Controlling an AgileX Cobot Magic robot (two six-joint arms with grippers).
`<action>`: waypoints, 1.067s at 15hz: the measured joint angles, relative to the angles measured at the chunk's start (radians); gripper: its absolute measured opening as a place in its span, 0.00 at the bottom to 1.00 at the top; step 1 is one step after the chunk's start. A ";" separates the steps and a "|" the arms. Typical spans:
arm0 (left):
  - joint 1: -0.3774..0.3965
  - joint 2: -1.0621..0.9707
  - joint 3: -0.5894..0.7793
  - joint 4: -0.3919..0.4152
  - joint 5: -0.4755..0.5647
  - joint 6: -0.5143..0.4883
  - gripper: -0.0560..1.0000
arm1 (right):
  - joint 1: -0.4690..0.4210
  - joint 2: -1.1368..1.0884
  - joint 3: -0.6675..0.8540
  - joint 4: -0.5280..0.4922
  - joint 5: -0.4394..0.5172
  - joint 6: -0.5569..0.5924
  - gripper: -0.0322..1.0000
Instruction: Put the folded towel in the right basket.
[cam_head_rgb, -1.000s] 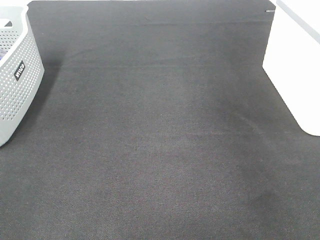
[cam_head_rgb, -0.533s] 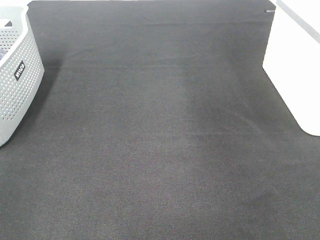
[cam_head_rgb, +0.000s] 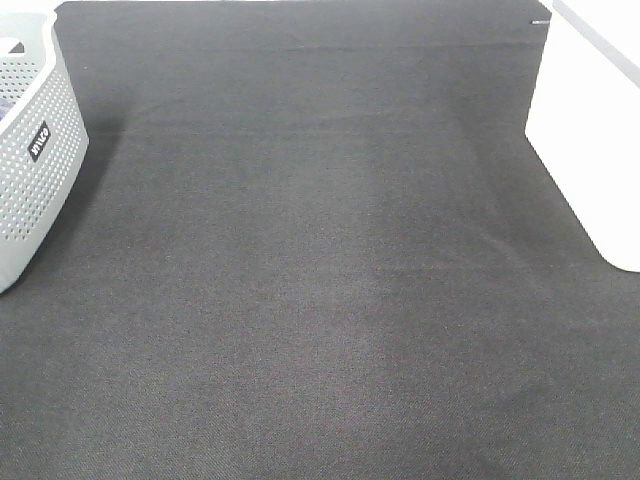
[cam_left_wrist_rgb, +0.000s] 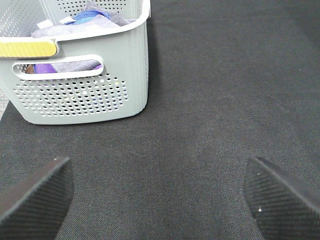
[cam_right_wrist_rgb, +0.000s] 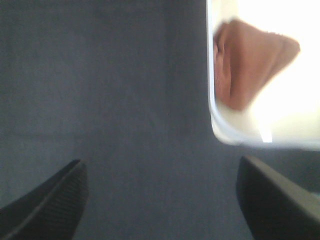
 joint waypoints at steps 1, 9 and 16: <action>0.000 0.000 0.000 0.000 0.000 0.000 0.88 | 0.000 -0.071 0.083 -0.010 0.000 0.000 0.77; 0.000 0.000 0.000 0.000 0.000 0.000 0.88 | 0.000 -0.724 0.790 -0.134 0.006 0.000 0.77; 0.000 0.000 0.000 0.000 0.000 0.000 0.88 | 0.000 -1.184 0.972 -0.134 -0.091 0.001 0.77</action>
